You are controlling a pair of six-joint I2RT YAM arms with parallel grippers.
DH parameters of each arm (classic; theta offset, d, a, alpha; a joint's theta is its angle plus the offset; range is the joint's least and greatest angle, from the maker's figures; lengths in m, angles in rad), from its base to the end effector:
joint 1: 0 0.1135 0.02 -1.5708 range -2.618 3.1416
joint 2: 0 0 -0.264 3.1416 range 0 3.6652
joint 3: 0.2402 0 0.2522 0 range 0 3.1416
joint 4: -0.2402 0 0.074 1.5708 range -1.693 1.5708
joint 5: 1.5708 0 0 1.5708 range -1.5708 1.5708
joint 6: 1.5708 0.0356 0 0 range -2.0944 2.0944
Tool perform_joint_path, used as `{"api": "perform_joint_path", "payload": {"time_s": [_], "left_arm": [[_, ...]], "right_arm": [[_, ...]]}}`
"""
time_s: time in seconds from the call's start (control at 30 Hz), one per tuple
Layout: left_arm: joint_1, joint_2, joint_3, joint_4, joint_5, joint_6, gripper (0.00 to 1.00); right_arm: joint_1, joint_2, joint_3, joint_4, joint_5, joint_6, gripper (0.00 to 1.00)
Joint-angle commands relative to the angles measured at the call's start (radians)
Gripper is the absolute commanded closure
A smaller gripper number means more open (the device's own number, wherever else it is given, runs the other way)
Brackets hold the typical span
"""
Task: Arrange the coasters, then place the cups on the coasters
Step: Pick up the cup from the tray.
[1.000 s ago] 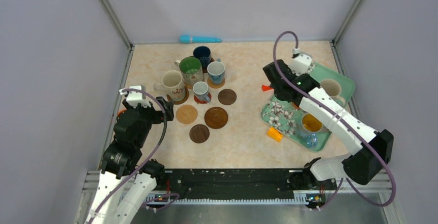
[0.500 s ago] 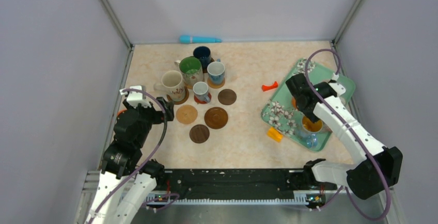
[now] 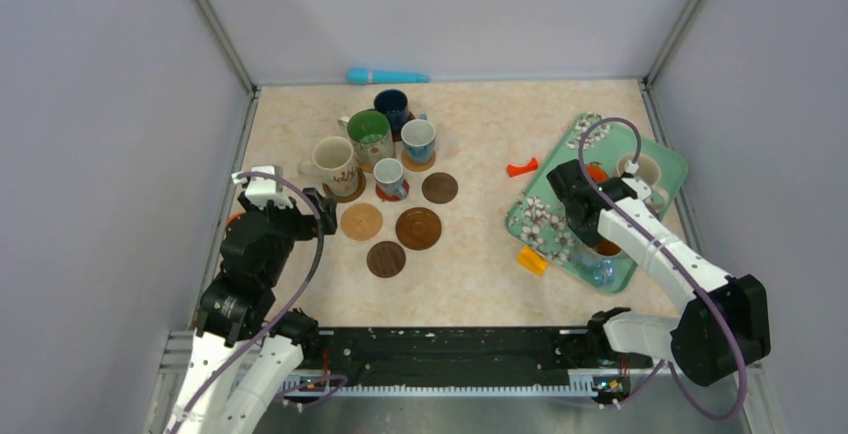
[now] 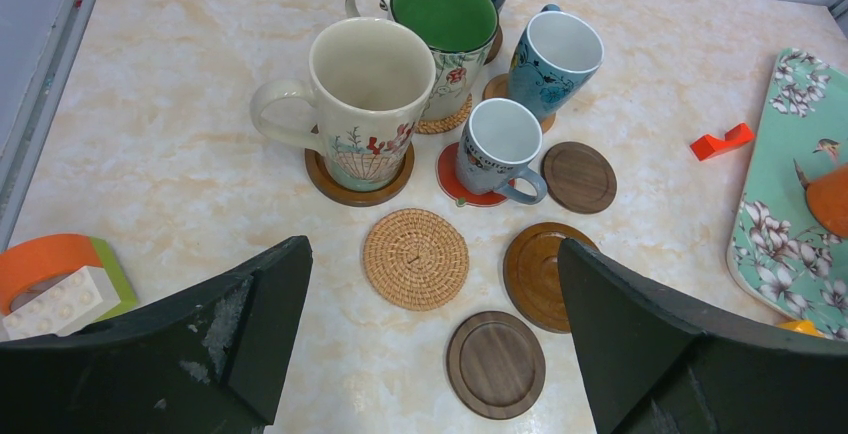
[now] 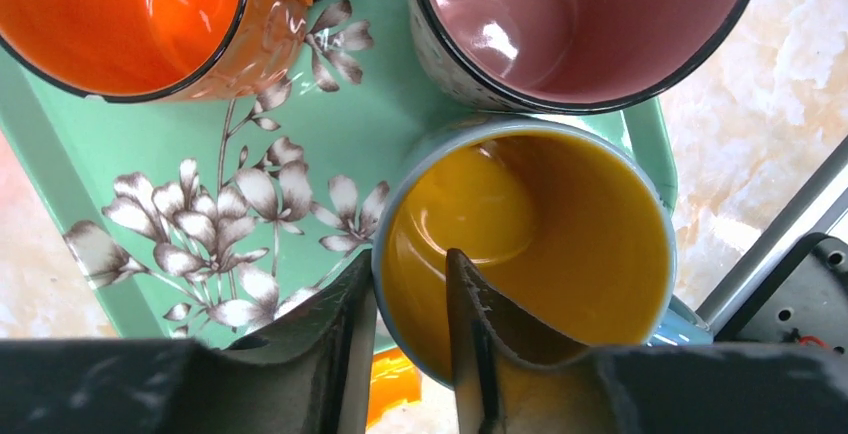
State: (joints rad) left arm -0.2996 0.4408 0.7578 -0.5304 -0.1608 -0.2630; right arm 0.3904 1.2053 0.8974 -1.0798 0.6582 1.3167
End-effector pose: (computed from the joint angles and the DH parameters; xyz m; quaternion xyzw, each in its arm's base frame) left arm 0.0991 -0.0246 0.3364 -0.0362 0.7767 -0.1137 0.6185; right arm 0.1894 0.0544 0.2425 0.4475 0.8299 -0.1464 0.2994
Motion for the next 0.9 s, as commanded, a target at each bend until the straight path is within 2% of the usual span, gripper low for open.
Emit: {"api": "perform_joint_path", "payload": {"time_s": [0.0, 0.07, 0.13, 0.57, 0.77, 0.87], "left_arm": [[0.005, 0.004, -0.006, 0.047, 0.010, 0.002, 0.02], [0.005, 0.003, -0.005, 0.047, 0.010, 0.002, 0.02], [0.005, 0.003, -0.005, 0.047, 0.011, 0.002, 0.02], [0.004, -0.001, -0.006, 0.047, 0.012, 0.002, 0.02], [0.005, -0.001, -0.006, 0.050, 0.011, 0.002, 0.02], [0.005, -0.003, -0.006, 0.049, 0.010, 0.002, 0.02]], "right_arm": [[-0.004, -0.030, 0.006, 0.034, 0.022, -0.024, 0.76], [-0.005, -0.044, 0.012, 0.034, 0.034, -0.037, 0.94], [-0.005, -0.056, 0.018, 0.034, 0.041, -0.053, 1.00], [-0.005, -0.097, 0.125, 0.032, 0.055, -0.218, 1.00], [-0.005, -0.159, 0.194, 0.104, -0.036, -0.370, 1.00], [-0.005, -0.193, 0.210, 0.121, -0.085, -0.387, 1.00]]}}
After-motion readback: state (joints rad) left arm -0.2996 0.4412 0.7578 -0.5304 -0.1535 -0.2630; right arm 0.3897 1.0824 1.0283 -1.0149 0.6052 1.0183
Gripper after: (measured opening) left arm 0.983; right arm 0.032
